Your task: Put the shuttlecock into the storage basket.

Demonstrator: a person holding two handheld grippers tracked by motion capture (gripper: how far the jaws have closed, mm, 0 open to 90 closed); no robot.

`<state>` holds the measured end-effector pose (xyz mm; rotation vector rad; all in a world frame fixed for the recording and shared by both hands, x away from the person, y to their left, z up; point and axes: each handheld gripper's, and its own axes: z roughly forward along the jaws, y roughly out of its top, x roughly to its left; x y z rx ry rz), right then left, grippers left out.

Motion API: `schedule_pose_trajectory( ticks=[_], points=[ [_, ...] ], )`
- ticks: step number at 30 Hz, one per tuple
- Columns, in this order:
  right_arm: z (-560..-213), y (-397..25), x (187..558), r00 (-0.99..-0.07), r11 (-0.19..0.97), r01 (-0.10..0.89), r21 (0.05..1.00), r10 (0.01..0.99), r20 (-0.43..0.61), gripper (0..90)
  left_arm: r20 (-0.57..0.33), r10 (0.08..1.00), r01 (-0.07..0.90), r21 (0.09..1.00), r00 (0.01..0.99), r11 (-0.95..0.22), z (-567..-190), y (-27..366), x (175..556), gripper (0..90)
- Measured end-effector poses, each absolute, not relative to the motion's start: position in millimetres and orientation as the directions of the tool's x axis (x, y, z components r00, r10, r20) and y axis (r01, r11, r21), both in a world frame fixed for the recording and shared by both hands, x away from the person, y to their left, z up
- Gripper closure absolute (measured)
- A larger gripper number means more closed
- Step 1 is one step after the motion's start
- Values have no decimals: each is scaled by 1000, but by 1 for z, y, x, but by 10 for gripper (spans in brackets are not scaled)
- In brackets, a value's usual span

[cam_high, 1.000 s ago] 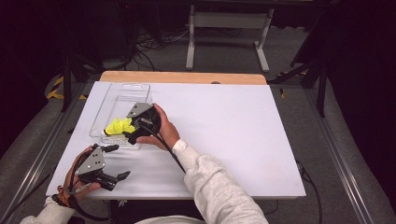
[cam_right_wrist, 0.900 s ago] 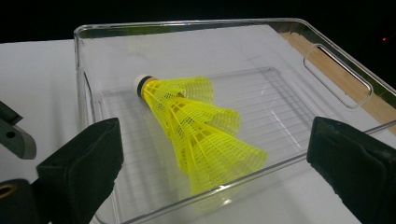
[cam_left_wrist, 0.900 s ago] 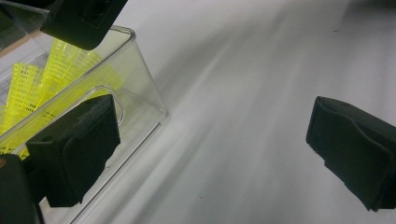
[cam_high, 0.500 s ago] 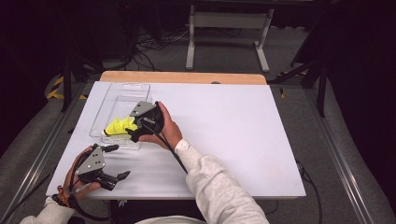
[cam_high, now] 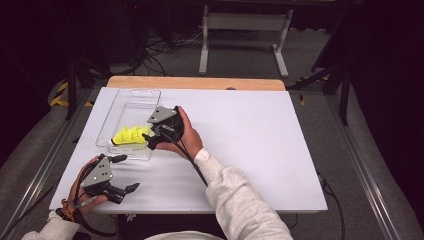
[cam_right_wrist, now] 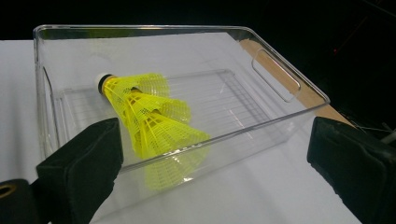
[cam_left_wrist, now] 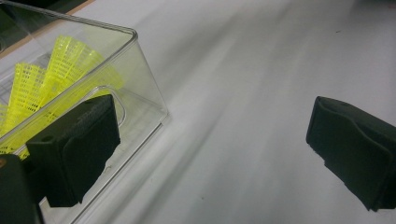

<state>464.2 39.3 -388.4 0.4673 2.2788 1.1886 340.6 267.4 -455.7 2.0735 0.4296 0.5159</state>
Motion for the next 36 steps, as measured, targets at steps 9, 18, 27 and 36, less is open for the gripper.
schedule_pose_trajectory(
  ticks=[9,18,27,36],
  points=[
    [-382,25,467,-789,541,68,838,544,-287,46,196,490,101,851,849,-516,-456,268,341,34],
    [-380,12,468,-780,538,71,840,555,-290,47,180,492,111,856,852,-506,-456,269,342,34],
    [-376,-4,468,-755,547,64,835,573,-318,48,181,493,110,856,851,-506,-456,269,342,35],
    [-372,-22,468,-729,550,63,833,595,-338,50,182,494,110,856,850,-505,-457,269,342,35]
  ],
)
